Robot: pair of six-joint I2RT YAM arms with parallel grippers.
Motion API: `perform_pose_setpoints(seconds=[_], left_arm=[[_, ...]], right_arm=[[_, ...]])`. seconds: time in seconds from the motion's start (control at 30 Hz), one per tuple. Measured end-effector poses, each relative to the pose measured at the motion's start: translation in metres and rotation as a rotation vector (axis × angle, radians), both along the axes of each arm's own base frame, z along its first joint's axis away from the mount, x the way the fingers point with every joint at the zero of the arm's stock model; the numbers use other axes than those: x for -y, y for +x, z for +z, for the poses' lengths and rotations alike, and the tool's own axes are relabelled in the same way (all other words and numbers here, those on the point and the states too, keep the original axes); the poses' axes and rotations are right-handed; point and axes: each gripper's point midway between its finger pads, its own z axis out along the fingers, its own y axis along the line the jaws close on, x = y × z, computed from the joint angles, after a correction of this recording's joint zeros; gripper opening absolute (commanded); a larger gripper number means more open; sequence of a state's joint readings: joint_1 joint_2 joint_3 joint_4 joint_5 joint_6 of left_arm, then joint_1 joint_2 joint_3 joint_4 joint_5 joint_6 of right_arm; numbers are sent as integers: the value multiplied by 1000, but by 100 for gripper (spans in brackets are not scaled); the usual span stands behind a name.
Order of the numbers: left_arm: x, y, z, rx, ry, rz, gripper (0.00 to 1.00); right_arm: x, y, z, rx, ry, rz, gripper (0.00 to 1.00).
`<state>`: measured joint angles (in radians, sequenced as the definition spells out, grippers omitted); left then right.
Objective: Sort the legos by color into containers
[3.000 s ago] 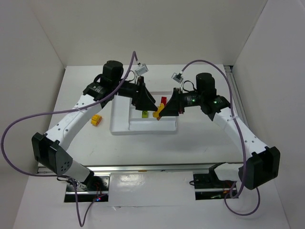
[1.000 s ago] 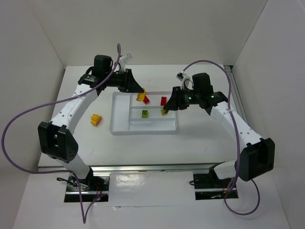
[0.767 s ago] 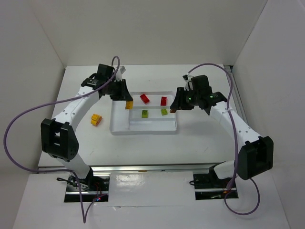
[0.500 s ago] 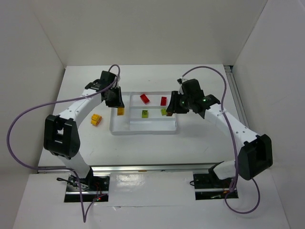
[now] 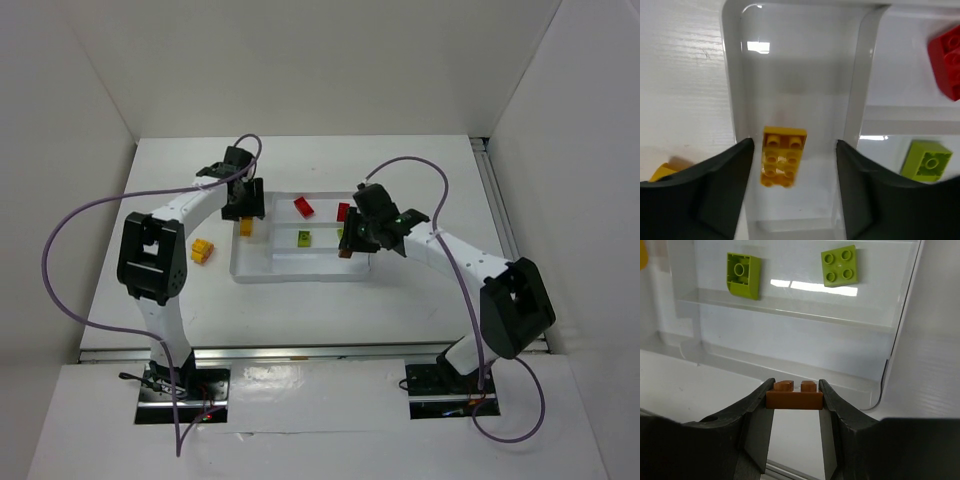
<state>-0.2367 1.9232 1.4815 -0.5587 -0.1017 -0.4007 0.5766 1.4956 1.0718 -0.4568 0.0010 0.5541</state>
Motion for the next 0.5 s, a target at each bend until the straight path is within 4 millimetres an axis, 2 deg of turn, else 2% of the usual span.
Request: perform_pose_setpoints(seconds=[0.07,0.13,0.23,0.3,0.33,0.4,0.43,0.5], left_arm=[[0,3,4,11,-3,9,92],[0,6,9,21,-6,11,96],[-1,4,12,17,0,3,96],[-2,0,19,17,1,2,96],[-3,-3,24,21,1,0,96],[-5,-6,41,49,-2,3,96],[-7,-7,51,66,-3,8,96],[-16,-11,70,98,3,26,96]], right_arm=[[-2,1,-5,-2,-11,-5,0],[-3,1,-13,-15,-27,-8,0],[-2,2,-21,-29,-45,-15,10],[-2,2,-23,-30,-50,-17,22],[-2,2,-24,-30,-54,-19,38],[-2,3,-27,-32,-63,-21,50],[-1,3,-28,-31,-70,-23,56],[-1,3,-30,-31,-82,-22,59]])
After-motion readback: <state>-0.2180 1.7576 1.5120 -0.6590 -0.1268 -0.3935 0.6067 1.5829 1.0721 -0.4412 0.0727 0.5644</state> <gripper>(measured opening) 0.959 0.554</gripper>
